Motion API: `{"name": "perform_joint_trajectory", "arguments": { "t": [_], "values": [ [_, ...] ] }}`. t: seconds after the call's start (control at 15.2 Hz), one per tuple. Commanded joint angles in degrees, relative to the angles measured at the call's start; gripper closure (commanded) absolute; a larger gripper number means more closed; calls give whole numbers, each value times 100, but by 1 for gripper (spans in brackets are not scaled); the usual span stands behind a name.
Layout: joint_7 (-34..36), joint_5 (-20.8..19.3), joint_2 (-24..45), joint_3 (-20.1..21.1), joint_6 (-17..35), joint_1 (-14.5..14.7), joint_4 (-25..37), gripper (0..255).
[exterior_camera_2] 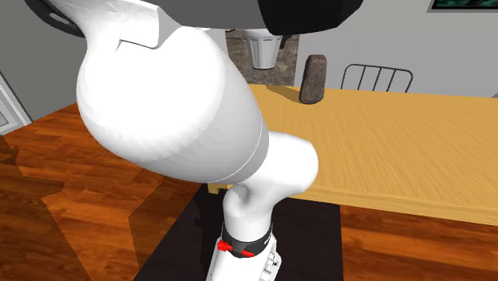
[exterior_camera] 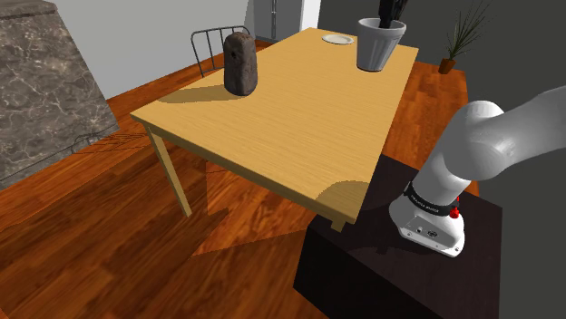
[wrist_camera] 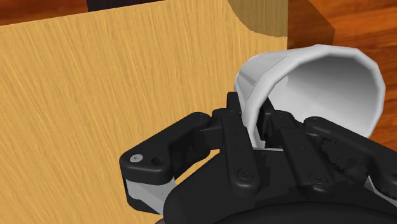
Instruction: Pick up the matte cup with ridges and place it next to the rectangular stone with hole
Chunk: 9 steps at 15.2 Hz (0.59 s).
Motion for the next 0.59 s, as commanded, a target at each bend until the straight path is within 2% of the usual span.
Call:
{"name": "perform_joint_trajectory", "arguments": {
  "t": [0.0,0.53],
  "values": [
    [26,14,70,4,-111,12,183,255],
    [-215,70,1822,-205,377,141,1412,255]
  ]
}}
